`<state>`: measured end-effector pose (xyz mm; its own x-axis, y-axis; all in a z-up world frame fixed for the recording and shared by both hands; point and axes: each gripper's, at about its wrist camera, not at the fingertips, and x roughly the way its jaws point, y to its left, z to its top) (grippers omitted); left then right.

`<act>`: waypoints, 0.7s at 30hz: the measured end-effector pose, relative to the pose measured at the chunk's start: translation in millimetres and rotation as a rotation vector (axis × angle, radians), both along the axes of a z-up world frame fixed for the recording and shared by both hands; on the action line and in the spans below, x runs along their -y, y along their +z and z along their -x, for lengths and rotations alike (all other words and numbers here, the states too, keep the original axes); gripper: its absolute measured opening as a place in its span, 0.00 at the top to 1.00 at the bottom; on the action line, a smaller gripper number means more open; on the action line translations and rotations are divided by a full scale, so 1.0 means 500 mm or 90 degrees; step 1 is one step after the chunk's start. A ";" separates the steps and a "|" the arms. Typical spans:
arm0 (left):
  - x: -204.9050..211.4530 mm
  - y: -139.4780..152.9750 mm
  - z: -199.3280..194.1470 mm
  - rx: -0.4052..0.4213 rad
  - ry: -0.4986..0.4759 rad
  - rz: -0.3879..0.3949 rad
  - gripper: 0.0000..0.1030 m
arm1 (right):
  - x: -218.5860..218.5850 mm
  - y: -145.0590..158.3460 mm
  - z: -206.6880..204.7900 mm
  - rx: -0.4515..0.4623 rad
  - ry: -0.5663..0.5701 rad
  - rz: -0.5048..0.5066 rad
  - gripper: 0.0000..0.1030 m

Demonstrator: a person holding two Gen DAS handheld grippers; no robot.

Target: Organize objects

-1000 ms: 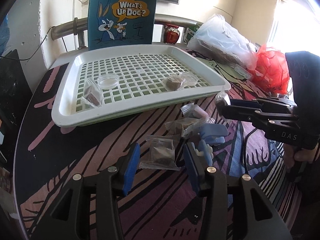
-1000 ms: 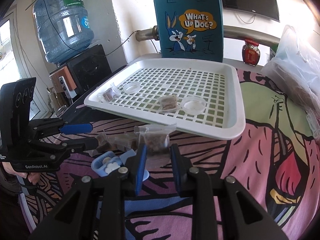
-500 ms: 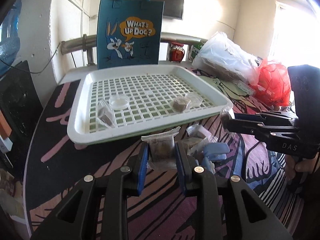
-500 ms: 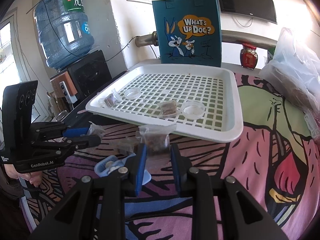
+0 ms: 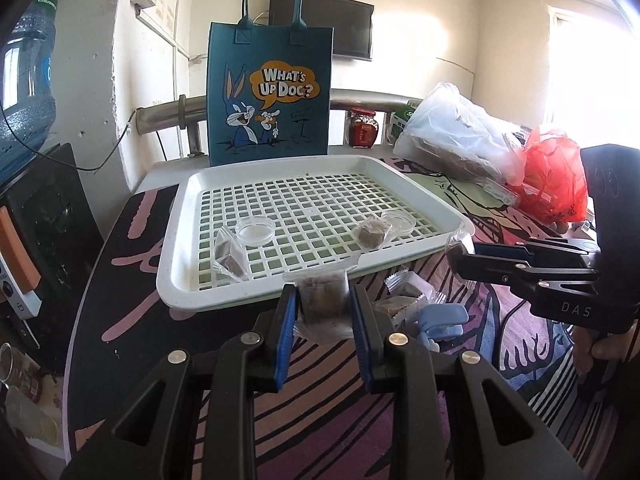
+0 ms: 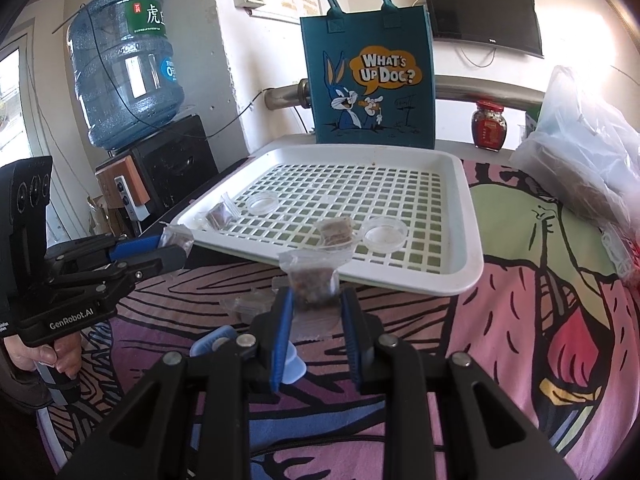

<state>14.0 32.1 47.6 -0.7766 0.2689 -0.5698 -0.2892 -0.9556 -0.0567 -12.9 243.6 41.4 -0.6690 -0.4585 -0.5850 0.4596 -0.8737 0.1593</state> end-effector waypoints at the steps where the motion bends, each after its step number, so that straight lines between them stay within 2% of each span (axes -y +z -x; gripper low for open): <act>1: 0.000 0.000 0.000 0.000 0.001 0.000 0.75 | 0.000 0.000 -0.001 -0.001 0.000 0.000 0.77; 21: 0.012 -0.008 0.007 0.017 0.012 -0.015 0.75 | -0.005 0.001 0.001 0.002 -0.003 0.007 0.77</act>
